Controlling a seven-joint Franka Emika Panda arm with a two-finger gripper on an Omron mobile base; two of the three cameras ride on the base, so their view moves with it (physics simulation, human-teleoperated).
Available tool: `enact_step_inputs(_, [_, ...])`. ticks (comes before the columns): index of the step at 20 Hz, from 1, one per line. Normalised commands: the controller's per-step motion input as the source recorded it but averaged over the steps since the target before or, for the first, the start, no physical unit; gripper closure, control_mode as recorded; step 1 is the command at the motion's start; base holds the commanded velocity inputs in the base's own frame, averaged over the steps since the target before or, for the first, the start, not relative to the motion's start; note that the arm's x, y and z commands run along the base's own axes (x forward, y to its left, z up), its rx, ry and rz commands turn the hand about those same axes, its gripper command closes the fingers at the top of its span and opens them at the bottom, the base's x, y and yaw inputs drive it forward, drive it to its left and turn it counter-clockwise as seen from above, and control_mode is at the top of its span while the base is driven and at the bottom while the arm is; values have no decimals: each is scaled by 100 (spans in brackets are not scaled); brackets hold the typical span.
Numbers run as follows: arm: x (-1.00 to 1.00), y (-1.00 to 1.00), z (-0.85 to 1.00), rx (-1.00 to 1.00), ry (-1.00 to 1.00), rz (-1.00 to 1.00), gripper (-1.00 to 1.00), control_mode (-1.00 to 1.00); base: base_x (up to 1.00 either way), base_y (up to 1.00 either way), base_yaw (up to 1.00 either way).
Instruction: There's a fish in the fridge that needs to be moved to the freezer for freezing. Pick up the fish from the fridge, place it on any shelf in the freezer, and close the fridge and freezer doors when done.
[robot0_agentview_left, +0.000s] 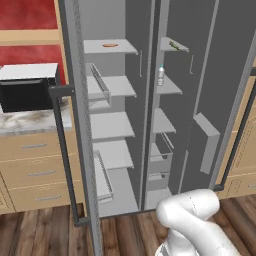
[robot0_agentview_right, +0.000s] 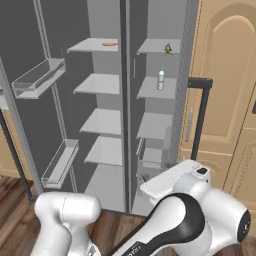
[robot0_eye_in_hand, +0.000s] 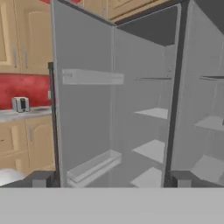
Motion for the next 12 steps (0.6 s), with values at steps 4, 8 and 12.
enact_step_inputs(4, [72, -17, -58, 3, -2, 15, -100, -100, 0, 0, 0])
enact_step_inputs(8, [87, -47, -36, 7, 0, 11, -100, -100, 0, 0, 0])
enact_step_inputs(12, [82, -57, -39, 10, -1, 10, -100, -100, 0, 0, 0])
